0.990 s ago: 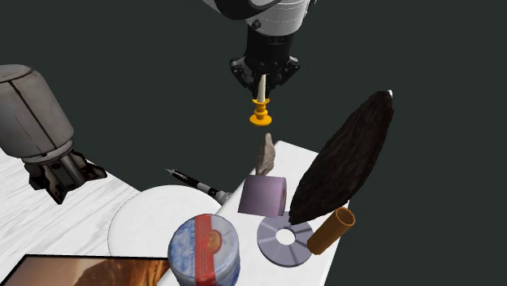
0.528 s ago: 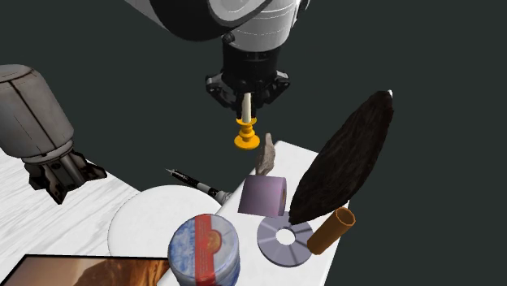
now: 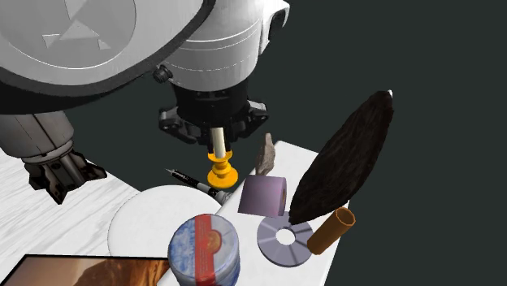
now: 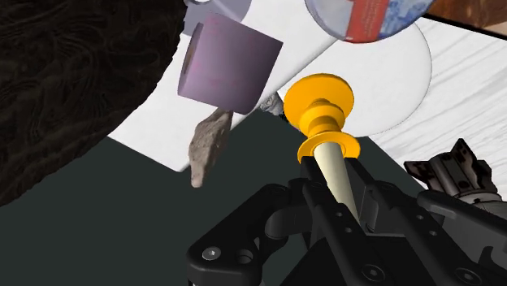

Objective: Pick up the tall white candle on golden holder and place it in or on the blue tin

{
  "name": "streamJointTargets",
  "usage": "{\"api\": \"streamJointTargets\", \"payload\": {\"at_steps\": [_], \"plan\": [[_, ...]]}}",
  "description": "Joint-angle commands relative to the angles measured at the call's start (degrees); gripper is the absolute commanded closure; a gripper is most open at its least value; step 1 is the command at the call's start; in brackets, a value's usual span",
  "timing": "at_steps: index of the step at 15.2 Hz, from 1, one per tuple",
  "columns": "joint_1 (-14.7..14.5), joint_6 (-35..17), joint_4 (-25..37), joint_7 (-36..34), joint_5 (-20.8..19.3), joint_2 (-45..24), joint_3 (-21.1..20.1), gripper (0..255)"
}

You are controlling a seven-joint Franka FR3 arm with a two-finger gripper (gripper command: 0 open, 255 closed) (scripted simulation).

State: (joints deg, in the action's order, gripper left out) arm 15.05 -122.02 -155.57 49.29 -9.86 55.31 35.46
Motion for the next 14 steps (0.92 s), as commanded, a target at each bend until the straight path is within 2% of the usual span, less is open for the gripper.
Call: {"api": "streamJointTargets", "payload": {"at_steps": [1, 5, 14], "plan": [[3.66, 4.19, -2.16, 0.60, -1.02, 5.61, -0.92, 255], [10.50, 12.27, -5.71, 2.75, -2.43, 15.71, -1.47, 255], [12.87, 6.28, -11.90, 4.89, -5.61, 15.12, 2.50, 255]]}}
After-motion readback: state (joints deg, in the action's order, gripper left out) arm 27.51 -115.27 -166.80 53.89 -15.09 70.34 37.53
